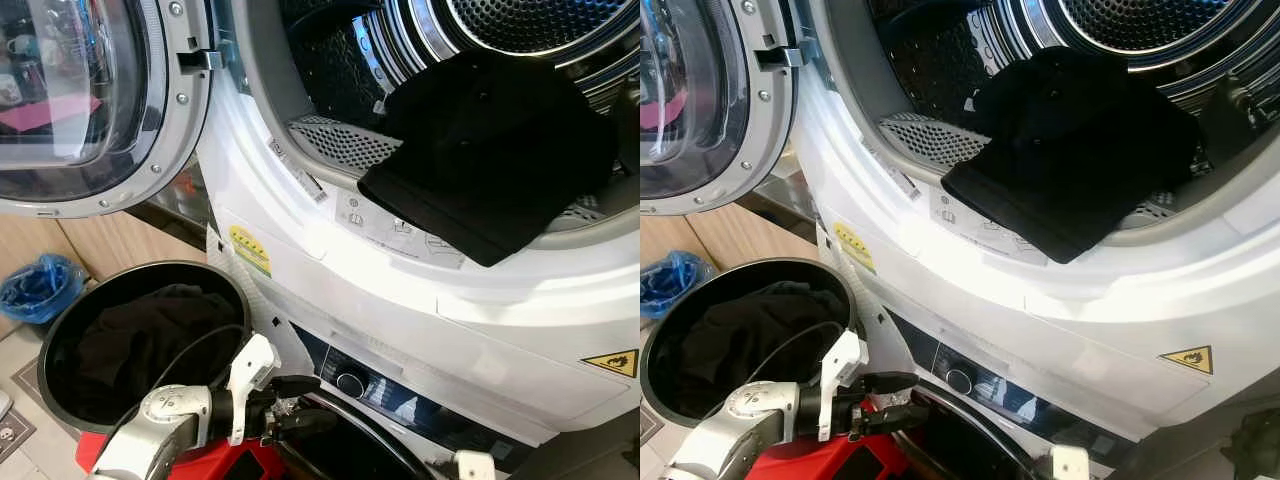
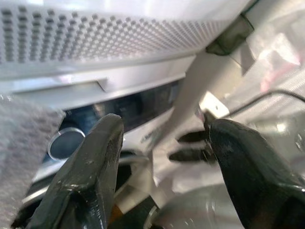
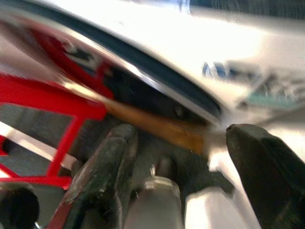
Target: Clothes washing
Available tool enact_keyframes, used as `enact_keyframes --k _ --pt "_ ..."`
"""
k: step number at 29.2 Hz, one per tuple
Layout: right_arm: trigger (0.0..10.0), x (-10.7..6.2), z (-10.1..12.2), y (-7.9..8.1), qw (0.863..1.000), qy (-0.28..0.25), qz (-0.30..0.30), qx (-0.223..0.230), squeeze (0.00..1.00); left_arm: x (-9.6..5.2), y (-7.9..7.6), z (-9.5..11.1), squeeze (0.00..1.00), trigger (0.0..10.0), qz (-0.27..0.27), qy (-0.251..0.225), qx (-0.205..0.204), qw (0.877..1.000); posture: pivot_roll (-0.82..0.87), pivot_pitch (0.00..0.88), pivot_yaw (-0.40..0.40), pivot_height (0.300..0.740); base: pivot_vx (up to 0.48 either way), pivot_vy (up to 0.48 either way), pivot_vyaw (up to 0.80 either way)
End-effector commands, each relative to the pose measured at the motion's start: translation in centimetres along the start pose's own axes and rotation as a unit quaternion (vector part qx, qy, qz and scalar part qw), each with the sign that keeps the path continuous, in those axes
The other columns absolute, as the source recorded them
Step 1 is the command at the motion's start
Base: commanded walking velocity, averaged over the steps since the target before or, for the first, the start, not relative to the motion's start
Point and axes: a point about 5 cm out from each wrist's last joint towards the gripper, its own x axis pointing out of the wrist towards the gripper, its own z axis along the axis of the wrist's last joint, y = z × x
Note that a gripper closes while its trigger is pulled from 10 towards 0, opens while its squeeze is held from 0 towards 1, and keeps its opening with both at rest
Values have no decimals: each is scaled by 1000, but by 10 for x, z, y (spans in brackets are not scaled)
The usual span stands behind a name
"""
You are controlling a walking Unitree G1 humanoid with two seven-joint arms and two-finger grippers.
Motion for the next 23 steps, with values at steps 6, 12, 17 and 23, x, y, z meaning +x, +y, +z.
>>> enact_keyframes --k 6,12,17,23 --pt "10000 -4 -35 -1 996 65 -59 17 0 9 1 13 0 10000 34 -25 42 998 44 139 -28 740 0 0 0" --pt "10000 -8 -44 -3 994 80 -65 27 0 0 -18 16 0 10000 -48 27 67 996 43 140 -36 740 0 0 0" --pt "10000 -10 -49 -6 994 88 -64 19 0 -26 -29 38 0 10000 -63 48 73 994 57 141 -35 740 0 0 0" --pt "10000 -10 -50 -4 994 92 -58 14 0 -72 -28 42 0 10000 -18 102 74 992 87 137 -29 740 0 0 0"
